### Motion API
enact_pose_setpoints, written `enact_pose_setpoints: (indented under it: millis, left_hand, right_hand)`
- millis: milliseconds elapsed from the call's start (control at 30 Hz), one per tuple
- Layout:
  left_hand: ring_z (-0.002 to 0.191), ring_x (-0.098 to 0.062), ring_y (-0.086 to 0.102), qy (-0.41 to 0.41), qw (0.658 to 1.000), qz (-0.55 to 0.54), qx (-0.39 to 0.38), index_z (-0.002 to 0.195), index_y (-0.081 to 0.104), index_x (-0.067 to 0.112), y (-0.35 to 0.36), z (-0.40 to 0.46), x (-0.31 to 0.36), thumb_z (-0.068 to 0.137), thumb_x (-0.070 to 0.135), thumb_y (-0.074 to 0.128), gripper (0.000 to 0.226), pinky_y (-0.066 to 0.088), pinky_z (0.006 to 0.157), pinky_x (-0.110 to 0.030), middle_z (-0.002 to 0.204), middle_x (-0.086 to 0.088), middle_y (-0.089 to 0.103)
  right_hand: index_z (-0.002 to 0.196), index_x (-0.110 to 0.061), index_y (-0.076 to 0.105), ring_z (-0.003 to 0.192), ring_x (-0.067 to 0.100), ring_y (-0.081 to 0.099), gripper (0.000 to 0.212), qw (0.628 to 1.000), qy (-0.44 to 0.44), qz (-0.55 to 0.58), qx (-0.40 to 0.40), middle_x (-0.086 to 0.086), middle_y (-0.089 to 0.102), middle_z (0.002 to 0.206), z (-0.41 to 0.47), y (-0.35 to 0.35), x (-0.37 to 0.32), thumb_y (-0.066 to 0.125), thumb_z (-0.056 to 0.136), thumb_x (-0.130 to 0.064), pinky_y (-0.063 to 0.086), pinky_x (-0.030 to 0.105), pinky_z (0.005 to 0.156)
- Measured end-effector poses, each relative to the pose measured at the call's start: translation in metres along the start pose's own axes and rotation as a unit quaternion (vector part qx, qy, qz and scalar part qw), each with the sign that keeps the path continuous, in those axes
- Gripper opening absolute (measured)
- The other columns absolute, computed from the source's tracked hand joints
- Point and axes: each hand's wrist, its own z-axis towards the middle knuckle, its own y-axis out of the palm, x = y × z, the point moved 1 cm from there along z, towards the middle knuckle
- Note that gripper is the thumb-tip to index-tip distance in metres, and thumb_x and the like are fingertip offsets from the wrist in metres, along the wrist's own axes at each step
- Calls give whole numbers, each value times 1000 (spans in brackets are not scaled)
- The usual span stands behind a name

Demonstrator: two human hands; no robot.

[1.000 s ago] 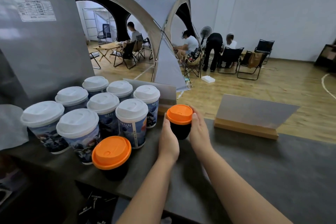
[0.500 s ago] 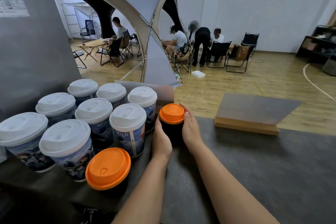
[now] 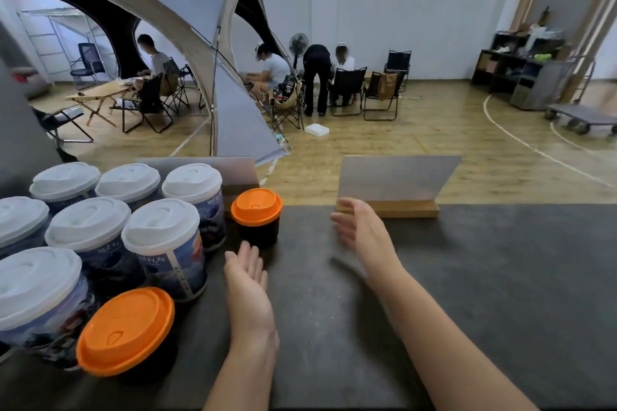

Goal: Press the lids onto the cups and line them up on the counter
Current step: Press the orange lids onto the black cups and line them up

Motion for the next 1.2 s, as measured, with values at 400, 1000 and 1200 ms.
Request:
enact_pose_setpoints:
  millis: [400, 1000, 1200]
  left_hand:
    - [131, -17, 50, -26, 975, 65, -212, 137, 53, 15, 155, -83, -53, 108, 37, 15, 52, 33, 114, -32, 138, -5, 57]
    - [102, -13, 64, -127, 844, 185, -488, 100, 67, 24, 487, -354, -242, 102, 23, 40, 27, 46, 81, -24, 105, 1, 71]
    - [107, -15, 60, -217, 855, 124, -455, 109, 65, 19, 599, -410, -295, 106, 38, 33, 37, 42, 97, -30, 113, -1, 68]
  right_hand:
    - [95, -20, 66, 78, 20, 63, 38, 983, 13, -37, 179, 8, 72, 89, -75, -212, -35, 29, 106, -21, 45, 29, 71]
    - [99, -26, 62, 98, 15, 62, 24, 873, -42, -72, 480, 0, 66, 104, -150, -640, -74, 40, 103, -19, 50, 29, 82]
    - [138, -26, 44, 117, 12, 51, 37, 876, 12, -72, 476, -6, 53, 127, -117, -760, -67, 38, 103, -33, 40, 37, 107]
